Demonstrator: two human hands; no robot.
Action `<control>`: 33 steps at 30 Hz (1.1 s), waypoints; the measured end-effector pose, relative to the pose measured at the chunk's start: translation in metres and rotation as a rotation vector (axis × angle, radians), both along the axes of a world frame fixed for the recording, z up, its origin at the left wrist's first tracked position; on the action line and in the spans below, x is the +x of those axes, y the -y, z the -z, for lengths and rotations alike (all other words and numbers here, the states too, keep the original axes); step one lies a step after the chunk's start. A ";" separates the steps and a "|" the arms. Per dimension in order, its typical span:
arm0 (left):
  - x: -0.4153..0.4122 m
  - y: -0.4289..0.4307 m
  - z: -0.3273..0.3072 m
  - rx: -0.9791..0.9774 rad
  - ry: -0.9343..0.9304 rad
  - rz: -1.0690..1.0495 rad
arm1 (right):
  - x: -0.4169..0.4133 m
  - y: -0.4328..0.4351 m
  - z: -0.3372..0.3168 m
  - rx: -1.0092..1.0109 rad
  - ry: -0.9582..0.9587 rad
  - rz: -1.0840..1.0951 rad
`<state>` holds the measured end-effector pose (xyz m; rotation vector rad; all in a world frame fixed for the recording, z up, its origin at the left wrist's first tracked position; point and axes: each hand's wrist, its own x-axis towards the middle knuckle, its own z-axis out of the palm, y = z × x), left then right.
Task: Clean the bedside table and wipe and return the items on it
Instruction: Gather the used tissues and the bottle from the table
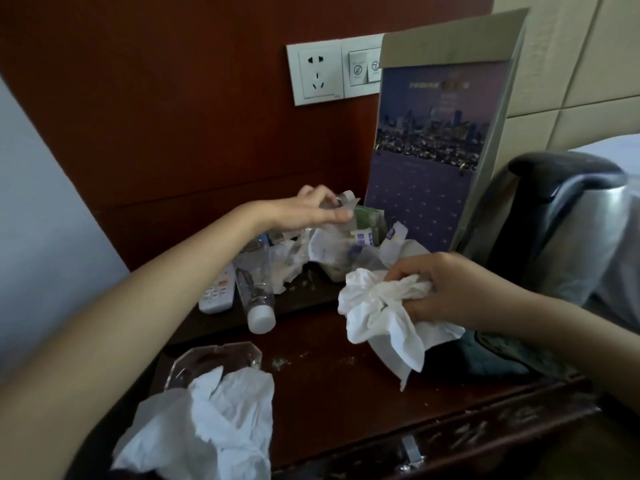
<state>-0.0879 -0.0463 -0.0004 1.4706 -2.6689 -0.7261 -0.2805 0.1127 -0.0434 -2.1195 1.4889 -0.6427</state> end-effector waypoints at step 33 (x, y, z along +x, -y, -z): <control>0.039 -0.159 -0.052 -0.298 -0.215 -0.131 | -0.026 -0.076 -0.028 -0.027 0.264 -0.216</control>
